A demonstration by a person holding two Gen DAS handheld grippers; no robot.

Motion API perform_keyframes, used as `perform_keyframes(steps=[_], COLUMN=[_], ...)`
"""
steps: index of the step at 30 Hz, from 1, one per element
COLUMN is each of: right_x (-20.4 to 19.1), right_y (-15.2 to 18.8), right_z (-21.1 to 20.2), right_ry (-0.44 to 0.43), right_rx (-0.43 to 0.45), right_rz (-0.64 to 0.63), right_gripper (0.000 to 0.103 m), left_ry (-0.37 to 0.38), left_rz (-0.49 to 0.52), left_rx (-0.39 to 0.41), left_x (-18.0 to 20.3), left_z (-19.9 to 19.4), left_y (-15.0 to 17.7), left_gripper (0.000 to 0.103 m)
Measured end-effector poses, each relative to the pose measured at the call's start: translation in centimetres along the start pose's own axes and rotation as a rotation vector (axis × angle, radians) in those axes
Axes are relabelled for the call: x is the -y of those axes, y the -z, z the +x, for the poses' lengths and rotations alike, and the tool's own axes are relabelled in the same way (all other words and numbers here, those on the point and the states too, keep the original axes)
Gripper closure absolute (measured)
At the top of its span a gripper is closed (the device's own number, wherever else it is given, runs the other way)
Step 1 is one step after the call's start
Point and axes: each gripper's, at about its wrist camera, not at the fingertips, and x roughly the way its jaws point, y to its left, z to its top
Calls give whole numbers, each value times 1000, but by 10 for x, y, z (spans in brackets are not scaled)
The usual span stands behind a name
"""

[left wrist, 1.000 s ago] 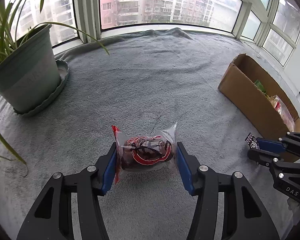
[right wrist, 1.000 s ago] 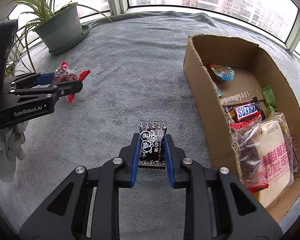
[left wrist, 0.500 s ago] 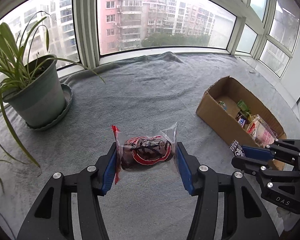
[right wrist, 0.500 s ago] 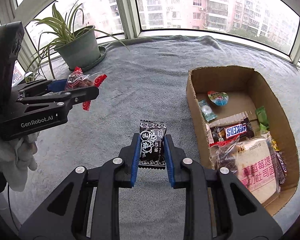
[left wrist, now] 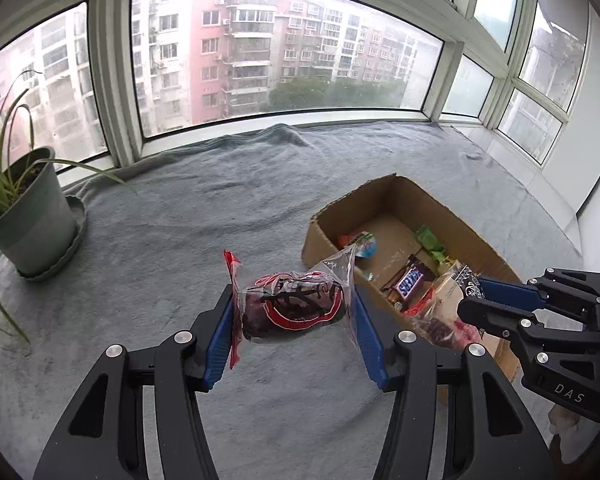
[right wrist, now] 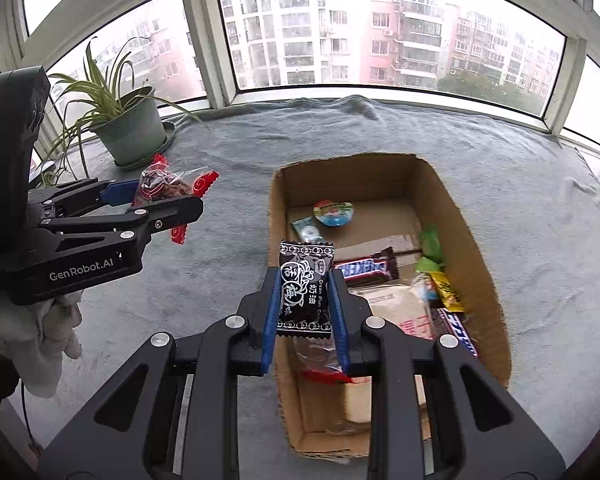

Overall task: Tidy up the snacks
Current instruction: 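Carry the red bag and black packet over the box and open both tools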

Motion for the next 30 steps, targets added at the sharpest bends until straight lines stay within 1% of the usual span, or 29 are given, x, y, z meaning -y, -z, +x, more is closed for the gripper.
perform_keyframes(steps=[7, 12, 16, 20, 24, 25, 27, 30], right_x=[34, 49, 53, 54, 55, 54, 53, 51], right_y=[5, 8, 8, 9, 10, 10, 12, 14], right_z=[-1, -1, -4, -9, -14, -16, -20, -29], right_ry=[34, 33, 31, 28, 24, 24, 26, 27], right_rx=[-10, -19, -10, 1, 11, 12, 21, 36], right_rz=[14, 24, 25, 23, 30, 30, 28, 25], right_gripper=[79, 78, 78, 77, 76, 75, 62, 59], left_ry=[27, 35, 40, 32, 27, 27, 24, 25], left_rz=[9, 24, 29, 27, 25, 27, 30, 35], left_rx=[-3, -13, -15, -13, -9, -8, -4, 6], left_x=[39, 61, 71, 76, 78, 79, 80, 83], left_z=[18, 30, 33, 32, 28, 26, 24, 16], left_y=[-14, -21, -25, -28, -30, -30, -30, -30], left_gripper=[49, 48, 47, 43, 43, 43, 43, 43])
